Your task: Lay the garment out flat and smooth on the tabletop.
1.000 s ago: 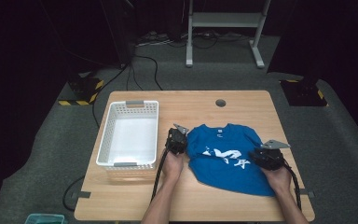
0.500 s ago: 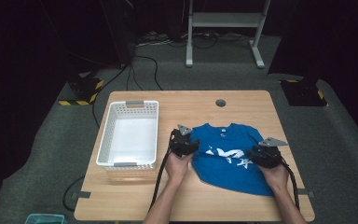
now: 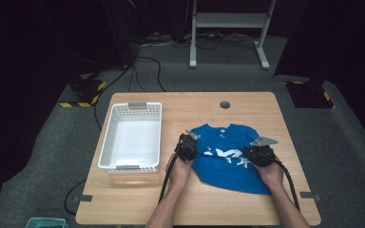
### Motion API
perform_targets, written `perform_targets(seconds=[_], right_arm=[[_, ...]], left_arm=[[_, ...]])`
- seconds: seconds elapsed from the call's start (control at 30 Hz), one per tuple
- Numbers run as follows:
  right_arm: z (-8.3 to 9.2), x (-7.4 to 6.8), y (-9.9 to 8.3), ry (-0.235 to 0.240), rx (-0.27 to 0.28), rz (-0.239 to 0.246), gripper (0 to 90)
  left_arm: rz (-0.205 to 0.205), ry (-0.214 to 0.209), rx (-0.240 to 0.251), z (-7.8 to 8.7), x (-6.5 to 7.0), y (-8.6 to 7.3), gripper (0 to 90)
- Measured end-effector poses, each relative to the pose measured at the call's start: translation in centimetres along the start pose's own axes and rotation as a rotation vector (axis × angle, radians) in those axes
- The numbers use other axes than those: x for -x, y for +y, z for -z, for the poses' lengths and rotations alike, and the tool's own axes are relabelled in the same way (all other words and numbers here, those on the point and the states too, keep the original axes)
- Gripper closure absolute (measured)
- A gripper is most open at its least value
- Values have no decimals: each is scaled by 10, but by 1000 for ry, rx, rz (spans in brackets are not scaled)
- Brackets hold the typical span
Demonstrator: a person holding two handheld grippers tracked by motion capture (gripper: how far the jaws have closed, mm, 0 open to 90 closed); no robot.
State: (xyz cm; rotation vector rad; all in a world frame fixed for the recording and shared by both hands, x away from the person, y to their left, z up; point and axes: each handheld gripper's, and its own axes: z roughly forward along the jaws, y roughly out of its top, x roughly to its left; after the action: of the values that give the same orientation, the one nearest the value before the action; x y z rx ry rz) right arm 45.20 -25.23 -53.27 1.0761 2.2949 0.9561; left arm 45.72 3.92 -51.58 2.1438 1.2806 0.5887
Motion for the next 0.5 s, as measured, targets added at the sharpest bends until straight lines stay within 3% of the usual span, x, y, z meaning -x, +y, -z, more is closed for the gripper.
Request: perform_targets(seconds=[0.1,0.23,0.3,0.33,0.5], right_arm=[[-8,0,8,3,-5,7,829],[-10,4,10,2,-7,6,822],[-11,3,12,-12,-15,4,766],[-9,3,12,-14,-17,-21,690],[5,0,7,-17,3,-32,647]], left_arm=[[22,14,32,4,-15,9,828],[37,18,48,6,-20,15,814],[51,3,71,7,-19,17,728],[55,-22,79,9,-15,15,661],[61,-48,101,20,-10,7,578]])
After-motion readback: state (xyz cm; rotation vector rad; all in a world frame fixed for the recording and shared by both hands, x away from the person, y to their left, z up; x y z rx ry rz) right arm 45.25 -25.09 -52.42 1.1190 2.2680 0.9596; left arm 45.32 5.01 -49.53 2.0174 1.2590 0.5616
